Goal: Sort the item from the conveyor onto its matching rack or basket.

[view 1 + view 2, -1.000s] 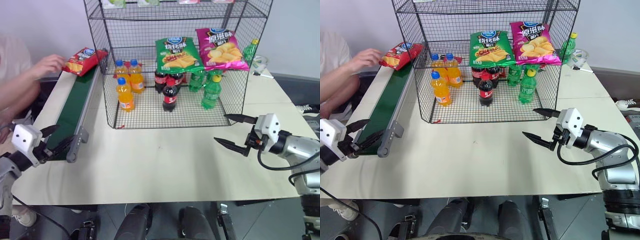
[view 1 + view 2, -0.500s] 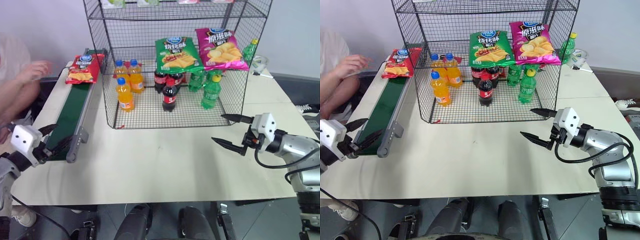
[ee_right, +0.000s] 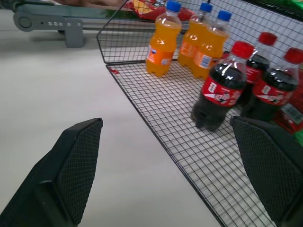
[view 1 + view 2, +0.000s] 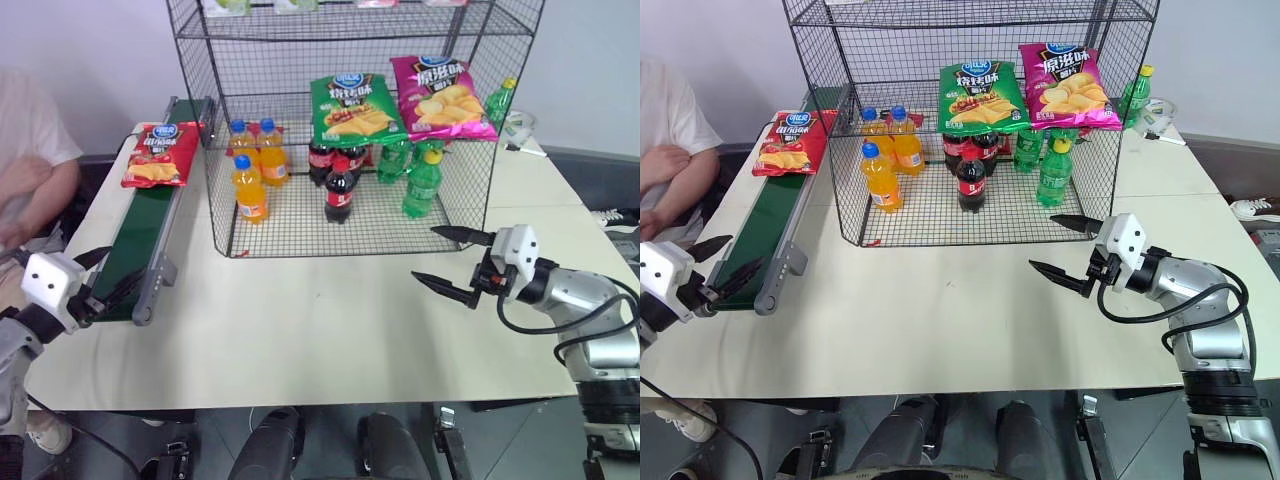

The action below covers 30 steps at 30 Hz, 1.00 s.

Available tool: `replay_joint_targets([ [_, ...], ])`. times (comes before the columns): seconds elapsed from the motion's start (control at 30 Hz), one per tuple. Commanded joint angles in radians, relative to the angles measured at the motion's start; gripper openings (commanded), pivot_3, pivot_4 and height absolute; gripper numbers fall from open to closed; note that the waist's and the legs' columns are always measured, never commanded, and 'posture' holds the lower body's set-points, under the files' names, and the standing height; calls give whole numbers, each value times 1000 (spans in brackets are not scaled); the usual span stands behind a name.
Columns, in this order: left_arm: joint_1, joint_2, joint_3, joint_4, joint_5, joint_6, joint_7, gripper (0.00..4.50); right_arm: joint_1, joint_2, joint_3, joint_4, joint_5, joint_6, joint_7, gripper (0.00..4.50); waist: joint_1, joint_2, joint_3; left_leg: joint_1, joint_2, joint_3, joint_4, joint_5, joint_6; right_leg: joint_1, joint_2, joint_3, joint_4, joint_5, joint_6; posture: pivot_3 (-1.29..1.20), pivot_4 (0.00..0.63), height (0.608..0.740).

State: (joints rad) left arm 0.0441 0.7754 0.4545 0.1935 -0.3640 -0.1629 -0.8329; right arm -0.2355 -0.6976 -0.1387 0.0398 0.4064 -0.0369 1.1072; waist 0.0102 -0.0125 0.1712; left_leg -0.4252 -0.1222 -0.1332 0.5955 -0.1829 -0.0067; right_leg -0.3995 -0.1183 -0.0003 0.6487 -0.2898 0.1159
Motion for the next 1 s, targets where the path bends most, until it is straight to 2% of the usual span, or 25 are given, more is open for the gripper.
replay_joint_targets([
  [0.03, 7, 7, 32, -25, -6, -13, 3, 3315, -11, -7, -16, -33, 9, -13, 2, 4500, 0, 0, 0, 0, 0, 0, 0, 0, 0, 0, 0, 0, 0, 0, 0, 0, 150, 740],
  [0.23, 20, 7, 34, -36, -16, -11, -8, 3315, 4, -14, -19, -34, 5, -16, 9, 4500, -1, 0, 0, 0, 0, 0, 0, 0, 0, 0, 0, 0, 0, 0, 0, 0, 150, 740],
  [0.47, 87, 16, 16, -41, 70, -168, -39, 3315, 6, 6, -6, -36, 9, 3, -9, 4500, -1, 0, 0, 0, 0, 0, 0, 0, 0, 0, 0, 0, 0, 0, 0, 0, 150, 740],
  [0.6, 80, 23, 51, -14, 153, -270, 51, 3315, 10, 27, 5, -63, 32, 30, -12, 4500, 0, 0, 0, 0, 0, 0, 0, 0, 0, 0, 0, 0, 0, 0, 0, 0, 150, 740],
  [0.67, 115, 30, 87, 11, 327, -425, 182, 3315, 15, 53, 28, -116, 104, 126, -6, 4500, 1, 0, 0, 0, 0, 0, 0, 0, 0, 0, 0, 0, 0, 0, 0, 0, 150, 740],
  [0.8, 195, 20, 133, 20, 555, -589, 375, 3315, 21, 88, 85, -203, 178, 249, 13, 4500, -8, 0, 0, 0, 0, 1, -3, 0, 1, -1, 0, 1, -1, 0, 0, 0, 150, 740],
  [1.0, 300, -12, 184, 2, 786, -701, 630, 3315, 1, 99, 143, -231, 200, 313, 63, 4500, 2, 0, 0, -1, 0, 1, -3, 0, -1, -5, 0, 1, -1, 0, 0, 0, 150, 740],
])
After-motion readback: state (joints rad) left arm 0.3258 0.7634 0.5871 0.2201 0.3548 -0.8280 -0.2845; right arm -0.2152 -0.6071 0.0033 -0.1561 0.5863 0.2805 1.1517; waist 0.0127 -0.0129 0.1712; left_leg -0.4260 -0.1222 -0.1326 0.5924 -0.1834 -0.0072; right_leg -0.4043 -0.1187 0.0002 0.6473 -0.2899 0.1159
